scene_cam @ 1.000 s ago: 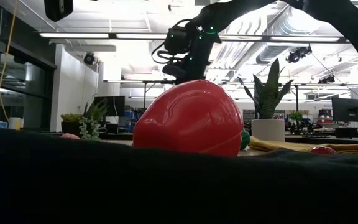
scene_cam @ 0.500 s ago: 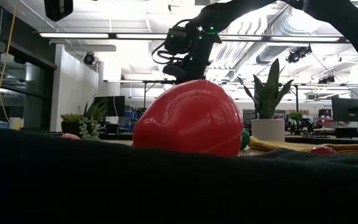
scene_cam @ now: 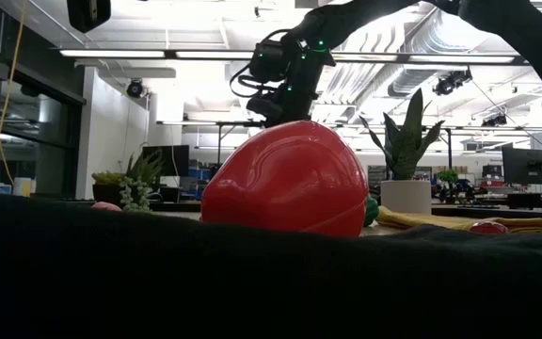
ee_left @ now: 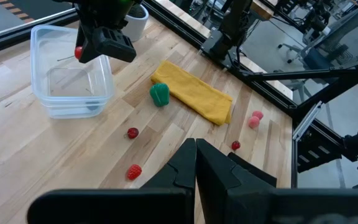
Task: Pick and placing Produce into tupperware
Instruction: Put the bottom right red cherry into the transparent bin, then put the bottom red cherry into the transparent bin
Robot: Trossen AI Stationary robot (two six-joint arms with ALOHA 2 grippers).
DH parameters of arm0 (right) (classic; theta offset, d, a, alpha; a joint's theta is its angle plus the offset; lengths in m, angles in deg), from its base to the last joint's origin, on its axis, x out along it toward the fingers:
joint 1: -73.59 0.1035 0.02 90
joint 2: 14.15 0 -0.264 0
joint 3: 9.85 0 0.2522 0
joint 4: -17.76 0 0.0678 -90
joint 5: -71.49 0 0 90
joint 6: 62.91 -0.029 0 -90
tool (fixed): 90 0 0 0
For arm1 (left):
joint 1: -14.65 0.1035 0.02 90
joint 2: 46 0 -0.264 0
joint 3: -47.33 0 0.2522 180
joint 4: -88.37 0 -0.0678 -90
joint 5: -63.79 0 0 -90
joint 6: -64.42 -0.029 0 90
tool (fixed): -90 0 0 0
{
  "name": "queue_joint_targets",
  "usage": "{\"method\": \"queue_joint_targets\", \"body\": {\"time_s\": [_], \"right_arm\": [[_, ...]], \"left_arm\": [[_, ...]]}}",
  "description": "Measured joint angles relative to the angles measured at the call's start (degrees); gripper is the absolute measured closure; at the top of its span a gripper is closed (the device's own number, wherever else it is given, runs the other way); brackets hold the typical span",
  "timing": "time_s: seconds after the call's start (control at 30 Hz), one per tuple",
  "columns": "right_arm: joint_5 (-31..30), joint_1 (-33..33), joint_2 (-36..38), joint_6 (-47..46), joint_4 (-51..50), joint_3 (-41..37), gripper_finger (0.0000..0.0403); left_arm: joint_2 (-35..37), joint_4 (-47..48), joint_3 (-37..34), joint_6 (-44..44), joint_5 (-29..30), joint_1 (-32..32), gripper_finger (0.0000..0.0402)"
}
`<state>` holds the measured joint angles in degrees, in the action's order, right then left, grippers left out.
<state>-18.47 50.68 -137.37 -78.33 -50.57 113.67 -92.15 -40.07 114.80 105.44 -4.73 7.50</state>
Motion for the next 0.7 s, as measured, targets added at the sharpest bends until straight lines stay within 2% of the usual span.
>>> {"method": "queue_joint_targets", "body": {"time_s": [0.23, 0.7], "right_arm": [[0.0, 0.01, 0.0, -0.14, 0.0, 0.0, 0.0225], [-0.23, 0.01, 2.91, -0.24, 2.32, 0.0, 0.0241]], "left_arm": [[0.0, 0.02, 0.0, 0.0, 0.0, 0.01, 0.0401], [-0.01, 0.08, 0.0, -0.22, 0.0, 0.02, 0.0401]]}}
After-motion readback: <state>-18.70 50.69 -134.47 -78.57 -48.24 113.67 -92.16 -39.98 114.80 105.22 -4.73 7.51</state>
